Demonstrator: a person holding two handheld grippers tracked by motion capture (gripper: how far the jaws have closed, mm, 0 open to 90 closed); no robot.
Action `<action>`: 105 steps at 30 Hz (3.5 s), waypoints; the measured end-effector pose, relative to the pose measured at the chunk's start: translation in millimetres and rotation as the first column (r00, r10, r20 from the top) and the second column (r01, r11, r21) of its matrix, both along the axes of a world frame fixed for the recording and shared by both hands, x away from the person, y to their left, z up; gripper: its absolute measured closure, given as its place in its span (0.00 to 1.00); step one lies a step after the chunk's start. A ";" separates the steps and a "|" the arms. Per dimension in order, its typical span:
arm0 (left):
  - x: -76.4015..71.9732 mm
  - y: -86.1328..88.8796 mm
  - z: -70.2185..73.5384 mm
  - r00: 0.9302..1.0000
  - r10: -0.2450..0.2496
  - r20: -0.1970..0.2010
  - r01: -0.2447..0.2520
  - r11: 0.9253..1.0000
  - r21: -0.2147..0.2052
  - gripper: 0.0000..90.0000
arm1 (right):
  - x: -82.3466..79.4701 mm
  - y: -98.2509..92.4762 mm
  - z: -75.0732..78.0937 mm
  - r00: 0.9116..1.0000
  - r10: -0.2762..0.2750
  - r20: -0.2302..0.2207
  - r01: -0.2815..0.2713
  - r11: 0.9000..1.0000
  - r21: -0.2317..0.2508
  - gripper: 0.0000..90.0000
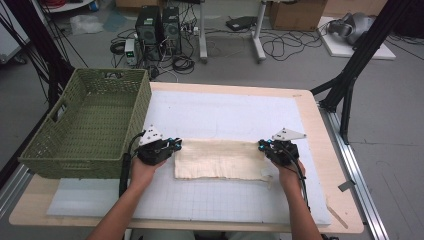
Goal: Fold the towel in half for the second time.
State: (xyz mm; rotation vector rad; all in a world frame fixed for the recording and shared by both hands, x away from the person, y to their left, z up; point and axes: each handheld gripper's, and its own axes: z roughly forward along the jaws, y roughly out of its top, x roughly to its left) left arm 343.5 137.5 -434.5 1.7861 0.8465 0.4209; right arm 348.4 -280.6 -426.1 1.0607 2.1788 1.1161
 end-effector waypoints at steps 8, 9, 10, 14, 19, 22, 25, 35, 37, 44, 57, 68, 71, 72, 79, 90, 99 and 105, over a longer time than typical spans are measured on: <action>-16.1 1.8 5.1 1.000 -0.027 0.001 0.027 1.000 0.006 0.92 | -20.1 -6.9 5.5 0.999 0.040 0.008 -0.040 0.998 0.053 0.95; -18.5 1.9 4.1 1.000 -0.028 0.000 0.028 1.000 0.008 0.92 | -23.2 -6.7 6.6 0.999 0.046 0.013 -0.047 0.998 0.051 0.95; -20.6 2.0 3.5 0.999 -0.033 -0.002 0.033 0.999 0.015 0.92 | -26.4 -6.4 7.2 0.999 0.051 0.019 -0.052 0.997 0.051 0.95; -27.8 3.5 2.8 0.999 -0.044 -0.001 0.044 0.999 0.015 0.92 | -36.7 -6.1 7.8 0.998 0.067 0.024 -0.068 0.997 0.047 0.95; -34.7 6.1 0.2 0.998 -0.053 -0.013 0.053 0.998 0.020 0.91 | -48.0 -8.4 4.3 0.996 0.083 0.022 -0.085 0.995 0.061 0.95; -39.7 6.1 -4.5 0.998 -0.052 -0.032 0.053 0.998 0.028 0.91 | -54.5 -6.9 1.4 0.996 0.094 0.011 -0.095 0.994 0.061 0.95; -44.3 5.4 -8.5 0.997 -0.054 -0.050 0.056 0.998 0.040 0.90 | -58.1 -7.5 -1.9 0.995 0.101 0.008 -0.101 0.993 0.062 0.94; -49.1 9.1 -4.0 0.997 -0.019 -0.069 0.019 1.000 -0.002 0.49 | -64.3 -13.8 -8.8 0.994 0.110 -0.008 -0.109 0.993 0.048 0.93; -50.2 10.1 3.1 0.999 -0.012 -0.030 0.010 0.999 -0.046 0.46 | -65.8 -13.5 -8.7 0.994 0.109 -0.007 -0.109 0.993 0.045 0.93; -50.9 8.4 17.3 0.999 -0.009 0.048 0.015 0.992 -0.124 0.47 | -68.8 -14.7 -8.7 0.994 0.110 -0.007 -0.110 0.993 0.037 0.93; -37.0 -19.9 -10.0 0.993 -0.050 -0.108 0.058 0.996 0.065 0.65 | -75.7 -14.8 -8.5 0.994 0.112 -0.011 -0.112 0.994 -0.003 0.87; -40.1 -25.0 -14.7 0.991 -0.061 -0.121 0.076 0.989 0.127 0.64 | -76.0 -2.9 36.8 0.991 -0.034 0.126 0.024 0.996 0.084 0.45; -40.1 -24.0 -14.8 0.990 -0.061 -0.124 0.076 0.990 0.122 0.64 | -65.2 18.2 37.1 0.994 -0.005 0.110 -0.002 0.998 0.068 0.50; -40.1 -23.3 -14.8 0.990 -0.062 -0.126 0.078 0.990 0.122 0.64 | -61.7 25.4 34.7 0.995 0.014 0.095 -0.020 0.998 0.056 0.53; -38.9 -19.2 -15.3 0.987 -0.067 -0.146 0.081 0.992 0.097 0.64 | -51.8 44.7 6.5 0.997 0.075 0.003 -0.075 0.997 -0.002 0.62; -40.2 -19.2 -15.6 0.985 -0.076 -0.155 0.096 0.988 0.122 0.74 | -66.5 5.9 -21.3 0.995 0.041 -0.095 -0.041 0.999 0.007 0.69; -47.9 -20.3 -15.5 0.987 -0.097 -0.125 0.122 0.971 0.206 0.84 | -82.1 -1.4 -21.8 0.996 0.065 -0.056 -0.069 0.994 -0.083 0.70; -48.6 -20.8 -12.2 0.990 -0.055 -0.130 0.081 0.975 0.208 0.82 | -85.8 -0.7 -23.3 0.998 0.048 -0.050 -0.051 0.996 -0.073 0.69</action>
